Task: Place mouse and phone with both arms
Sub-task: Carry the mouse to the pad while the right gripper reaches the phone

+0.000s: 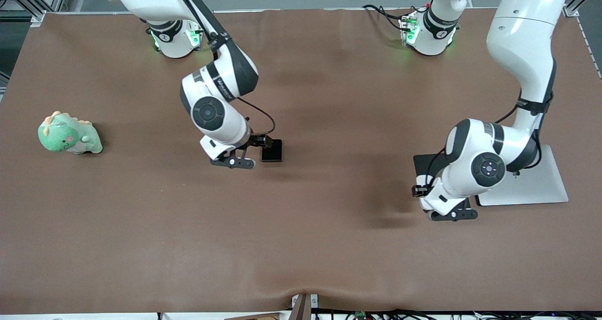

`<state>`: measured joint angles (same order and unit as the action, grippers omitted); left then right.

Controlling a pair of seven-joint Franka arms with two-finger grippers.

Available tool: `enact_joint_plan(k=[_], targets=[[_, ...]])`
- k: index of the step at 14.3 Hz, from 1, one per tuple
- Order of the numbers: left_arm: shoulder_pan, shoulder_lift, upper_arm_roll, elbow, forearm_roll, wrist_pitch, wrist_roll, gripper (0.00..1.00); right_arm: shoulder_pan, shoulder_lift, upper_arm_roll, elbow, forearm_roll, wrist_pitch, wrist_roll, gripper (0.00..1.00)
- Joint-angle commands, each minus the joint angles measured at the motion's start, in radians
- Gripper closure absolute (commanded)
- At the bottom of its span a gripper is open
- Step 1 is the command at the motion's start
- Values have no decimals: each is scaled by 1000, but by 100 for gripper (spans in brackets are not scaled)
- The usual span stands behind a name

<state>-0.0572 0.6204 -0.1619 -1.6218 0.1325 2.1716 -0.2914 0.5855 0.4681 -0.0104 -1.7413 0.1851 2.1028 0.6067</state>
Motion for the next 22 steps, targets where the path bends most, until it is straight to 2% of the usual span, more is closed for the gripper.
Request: enact_joint_plan(k=[1,8,13,22], targets=[[26,1,-8,-24,38,4,14,44,49,44,-11,5,16,55,53,0],[80,9,-10,-72,50,28,112,43,68,130,-11,6,-4,158,44,0],[123,9,-10,-170,50,171,163,42,74,176,-11,9,-21,200,48,0],[131,10,-13,-184,47,178,163,39,111,218,-11,8,-19,238,47,0]])
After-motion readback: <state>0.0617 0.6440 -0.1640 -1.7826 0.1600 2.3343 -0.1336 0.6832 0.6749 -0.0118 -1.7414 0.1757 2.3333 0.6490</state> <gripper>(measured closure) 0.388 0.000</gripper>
